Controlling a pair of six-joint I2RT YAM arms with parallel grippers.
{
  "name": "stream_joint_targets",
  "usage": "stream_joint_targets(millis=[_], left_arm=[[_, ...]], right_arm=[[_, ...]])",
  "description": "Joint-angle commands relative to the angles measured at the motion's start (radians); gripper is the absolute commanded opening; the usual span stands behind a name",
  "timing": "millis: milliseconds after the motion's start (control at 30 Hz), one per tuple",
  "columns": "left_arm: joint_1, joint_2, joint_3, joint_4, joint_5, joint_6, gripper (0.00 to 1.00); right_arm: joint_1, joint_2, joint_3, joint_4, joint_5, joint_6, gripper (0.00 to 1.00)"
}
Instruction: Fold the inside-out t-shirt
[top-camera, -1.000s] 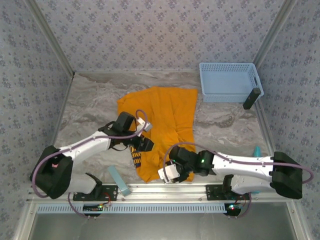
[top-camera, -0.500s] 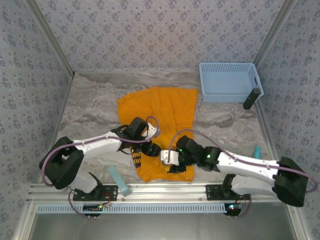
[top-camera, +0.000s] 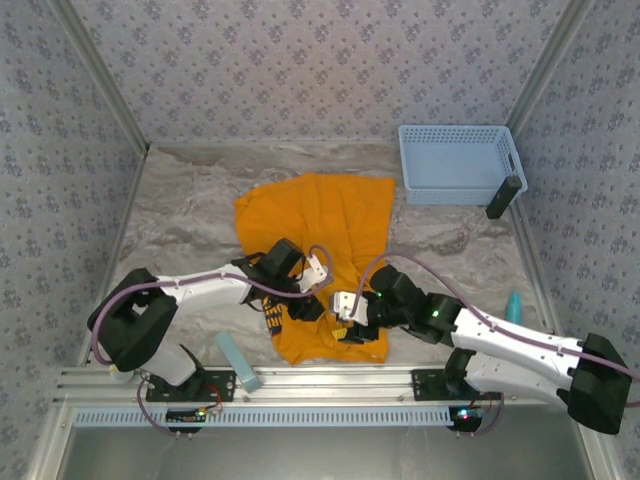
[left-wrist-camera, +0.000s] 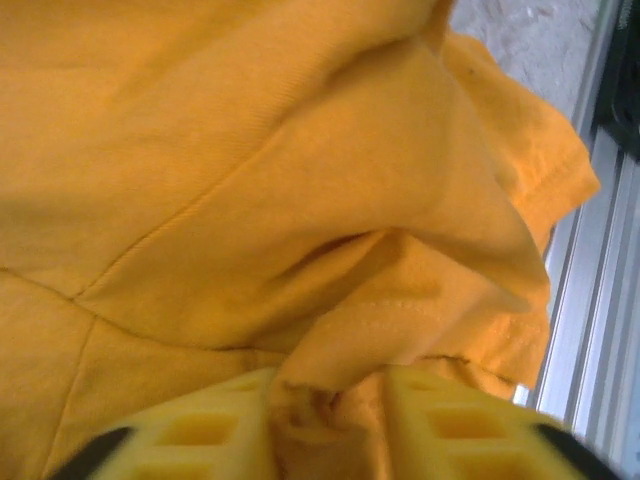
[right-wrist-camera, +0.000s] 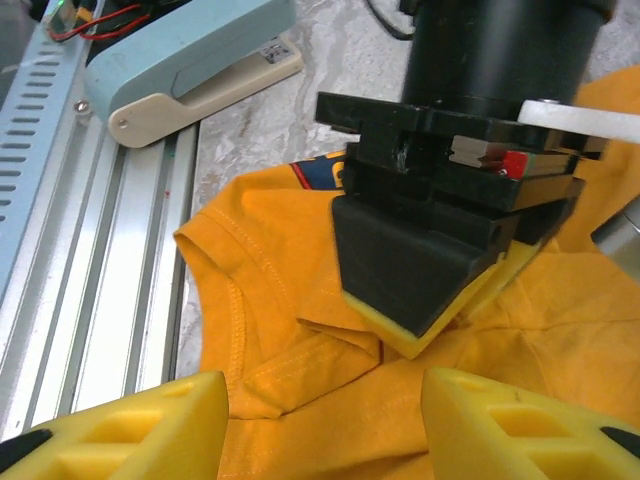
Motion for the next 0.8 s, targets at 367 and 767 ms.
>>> stream_joint_targets(millis=[367,767], left_arm=[[0.076,-0.088,0.035,-0.044,0.206,0.08,0.0],[0.106,-0.084,0.044,-0.016,0.23,0.022,0.0]], right_arm=[[0.198,0.28,0.066,-0.021,0.298,-0.2,0.56],[0.268,0.34,0.04,0.038,0.315,-0.257,0.24]])
